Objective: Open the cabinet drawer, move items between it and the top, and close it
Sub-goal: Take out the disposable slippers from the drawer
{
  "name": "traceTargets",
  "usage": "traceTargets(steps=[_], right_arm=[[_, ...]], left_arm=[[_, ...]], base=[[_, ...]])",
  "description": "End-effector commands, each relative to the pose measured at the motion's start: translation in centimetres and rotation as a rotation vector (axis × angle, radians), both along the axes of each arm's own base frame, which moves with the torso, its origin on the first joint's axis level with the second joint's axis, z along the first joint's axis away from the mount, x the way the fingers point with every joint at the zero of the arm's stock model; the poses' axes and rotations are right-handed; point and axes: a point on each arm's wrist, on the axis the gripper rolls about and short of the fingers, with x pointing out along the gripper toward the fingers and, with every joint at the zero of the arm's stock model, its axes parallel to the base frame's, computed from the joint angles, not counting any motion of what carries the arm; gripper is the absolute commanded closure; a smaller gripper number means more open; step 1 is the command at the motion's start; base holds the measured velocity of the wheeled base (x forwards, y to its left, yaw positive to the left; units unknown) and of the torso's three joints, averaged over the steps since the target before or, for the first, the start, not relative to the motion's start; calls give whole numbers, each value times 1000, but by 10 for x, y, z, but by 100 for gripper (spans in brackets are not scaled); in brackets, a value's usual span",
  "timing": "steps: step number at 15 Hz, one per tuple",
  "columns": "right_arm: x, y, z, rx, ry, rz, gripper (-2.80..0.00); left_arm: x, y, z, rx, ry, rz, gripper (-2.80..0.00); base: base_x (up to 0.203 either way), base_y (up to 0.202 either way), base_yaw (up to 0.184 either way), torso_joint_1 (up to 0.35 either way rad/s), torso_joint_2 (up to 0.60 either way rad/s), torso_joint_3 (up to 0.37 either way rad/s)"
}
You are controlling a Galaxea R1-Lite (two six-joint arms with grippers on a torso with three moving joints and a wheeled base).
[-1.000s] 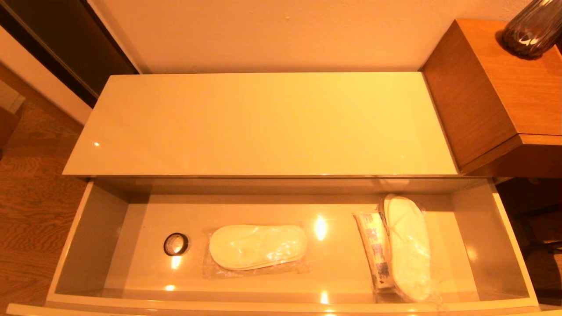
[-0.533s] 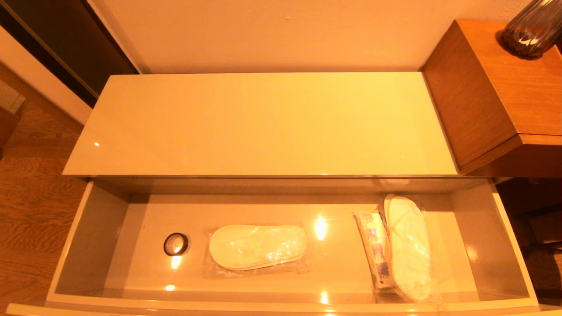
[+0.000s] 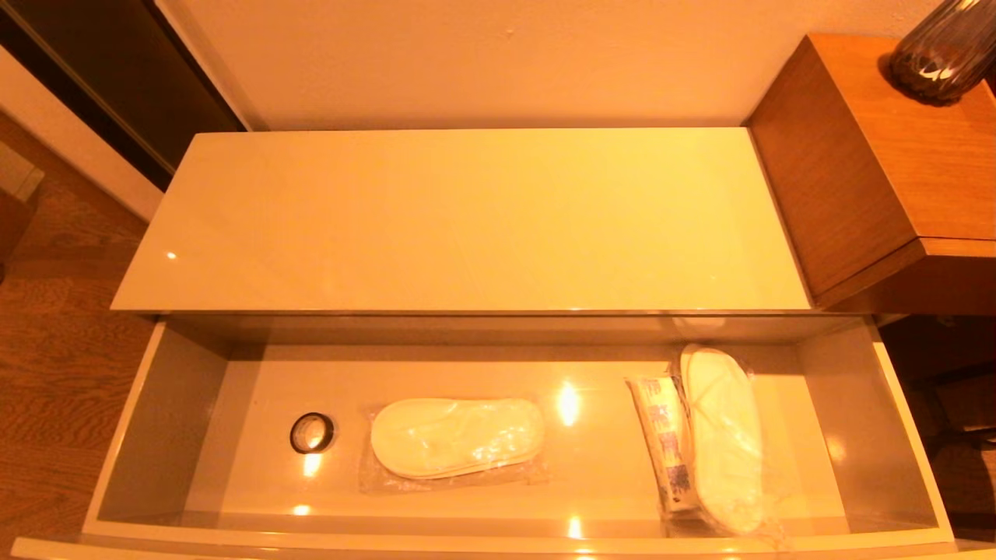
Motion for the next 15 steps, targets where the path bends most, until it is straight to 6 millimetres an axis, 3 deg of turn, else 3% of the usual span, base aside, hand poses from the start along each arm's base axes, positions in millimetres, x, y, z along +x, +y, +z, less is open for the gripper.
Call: traceTargets(steps=[1, 15], right_arm=[[0, 0, 0, 0, 1, 1, 0], [0, 0, 0, 0, 1, 1, 0]], left_arm=[[-3, -1, -1, 6, -37, 1, 0], [-3, -1, -1, 6, -37, 1, 0]], base=[[0, 0, 0, 0, 0, 0], [0, 0, 0, 0, 0, 0]])
